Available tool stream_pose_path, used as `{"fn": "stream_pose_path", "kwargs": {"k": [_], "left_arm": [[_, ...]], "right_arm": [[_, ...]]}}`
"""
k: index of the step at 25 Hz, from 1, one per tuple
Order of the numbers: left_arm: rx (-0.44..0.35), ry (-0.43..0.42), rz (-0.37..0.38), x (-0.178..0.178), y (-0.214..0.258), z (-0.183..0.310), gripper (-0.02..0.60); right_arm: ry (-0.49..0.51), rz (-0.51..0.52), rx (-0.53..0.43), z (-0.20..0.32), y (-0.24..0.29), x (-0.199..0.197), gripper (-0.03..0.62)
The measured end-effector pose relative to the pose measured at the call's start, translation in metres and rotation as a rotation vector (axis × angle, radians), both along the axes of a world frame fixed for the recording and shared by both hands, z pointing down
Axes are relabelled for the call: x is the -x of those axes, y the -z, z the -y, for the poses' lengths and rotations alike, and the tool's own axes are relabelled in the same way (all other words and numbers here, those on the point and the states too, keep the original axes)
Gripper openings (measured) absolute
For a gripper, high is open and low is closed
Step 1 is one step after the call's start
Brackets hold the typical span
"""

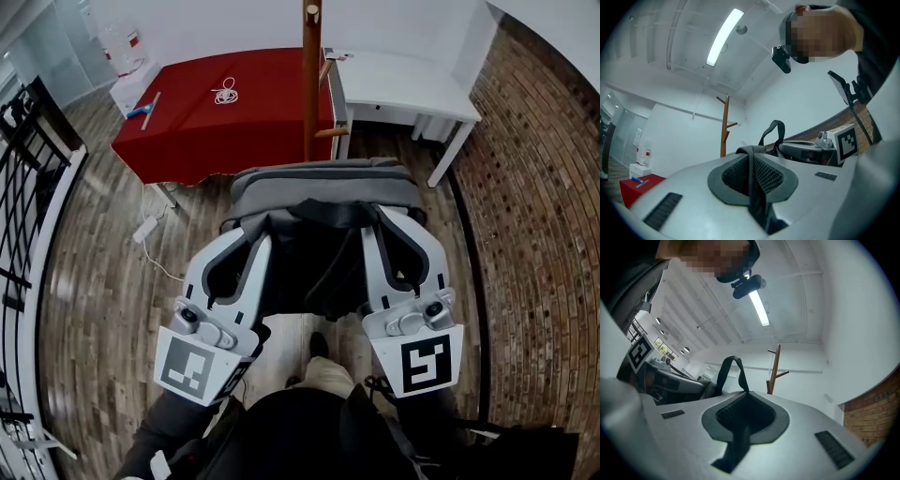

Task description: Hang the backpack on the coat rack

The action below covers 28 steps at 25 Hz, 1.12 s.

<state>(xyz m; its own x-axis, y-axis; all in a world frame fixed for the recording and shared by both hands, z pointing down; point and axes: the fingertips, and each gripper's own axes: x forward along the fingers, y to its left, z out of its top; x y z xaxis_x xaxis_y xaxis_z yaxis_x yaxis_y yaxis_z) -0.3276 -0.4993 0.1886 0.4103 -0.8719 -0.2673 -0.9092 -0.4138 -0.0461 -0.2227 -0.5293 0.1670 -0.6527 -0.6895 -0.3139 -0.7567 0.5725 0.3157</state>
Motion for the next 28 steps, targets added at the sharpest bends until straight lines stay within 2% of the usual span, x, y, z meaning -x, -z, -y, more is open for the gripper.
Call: {"fn": "stream_pose_path", "kwargs": {"k": [8, 16, 20, 24, 28], "left_arm": [[-0.049, 0.021, 0.005, -0.005, 0.031, 0.042, 0.043], [-0.052, 0.066, -0.002, -0.007, 0.051, 0.075, 0.043], [-0.068, 0.079, 0.024, 0.003, 0.063, 0.087, 0.043], [-0.089, 0.072, 0.033, 0.009, 0.068, 0.095, 0.043], [-0.062, 0.059, 0.043, 0.016, 0.067, 0.1, 0.043]], "right_arm": [[0.065, 0.002, -0.03, 0.045, 0.032, -0.004, 0.018], [0.128, -0.008, -0.016, 0.084, 0.054, -0.004, 0.018], [0.159, -0.029, 0.013, 0.094, 0.063, 0.004, 0.018], [0.151, -0.045, -0.016, 0.1, 0.069, 0.009, 0.018], [0.14, -0.049, 0.002, 0.105, 0.067, 0.017, 0.018]]}}
